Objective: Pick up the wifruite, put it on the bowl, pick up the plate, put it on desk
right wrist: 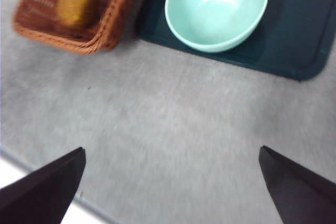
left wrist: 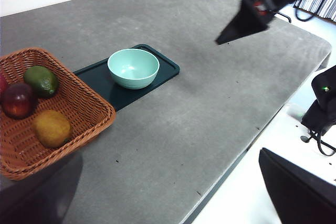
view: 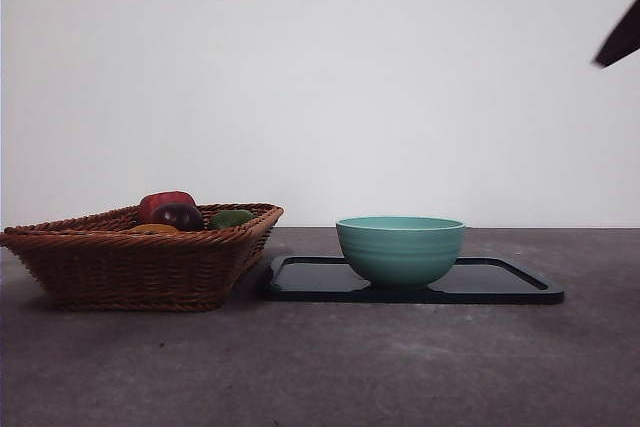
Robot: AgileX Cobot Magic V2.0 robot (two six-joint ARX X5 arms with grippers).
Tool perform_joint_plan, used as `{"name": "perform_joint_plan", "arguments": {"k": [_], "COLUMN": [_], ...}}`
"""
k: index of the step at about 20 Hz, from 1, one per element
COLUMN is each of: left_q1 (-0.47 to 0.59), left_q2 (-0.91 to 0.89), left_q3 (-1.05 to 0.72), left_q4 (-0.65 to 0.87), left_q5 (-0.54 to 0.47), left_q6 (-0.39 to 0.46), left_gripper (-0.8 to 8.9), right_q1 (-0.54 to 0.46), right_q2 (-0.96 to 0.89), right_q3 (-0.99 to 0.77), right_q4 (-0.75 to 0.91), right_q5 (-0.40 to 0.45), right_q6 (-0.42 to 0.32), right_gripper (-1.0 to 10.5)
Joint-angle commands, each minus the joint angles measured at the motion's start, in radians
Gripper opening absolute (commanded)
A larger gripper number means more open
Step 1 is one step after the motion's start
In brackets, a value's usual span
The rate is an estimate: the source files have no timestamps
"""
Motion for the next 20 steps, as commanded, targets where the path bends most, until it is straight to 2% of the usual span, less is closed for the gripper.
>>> {"name": "perform_joint_plan", "arguments": {"k": [1, 11, 16, 20], "left_q1": [-0.006, -0.006, -0.006, -0.006], "left_q2": [0.001, 0.001, 0.001, 0.001], "left_q3": [0.01, 0.01, 0.01, 0.01], "left_q4": [0.012, 0.011, 0.011, 0.011], "left_q5": [0.005, 0.005, 0.006, 0.005], "left_q6": [0.005, 0.005, 0.005, 0.005], "left_gripper": [6.26, 6.26, 6.26, 6.26], "right_q1": [-0.006, -0.117, -0.16, -0.182], "right_q2": [0.132, 0.685, 0.872, 0.963], "right_q3": [0.096, 0.512, 0.602, 0.61], "right_q4": [0.021, -0.087, -0.087, -0.045], "right_q5": [-0.001, 0.0, 0.0, 0.0], "right_q6": [-0.002, -0.047, -0.047, -0.039], "right_gripper": [5.7, 5.6, 5.6, 5.6]}}
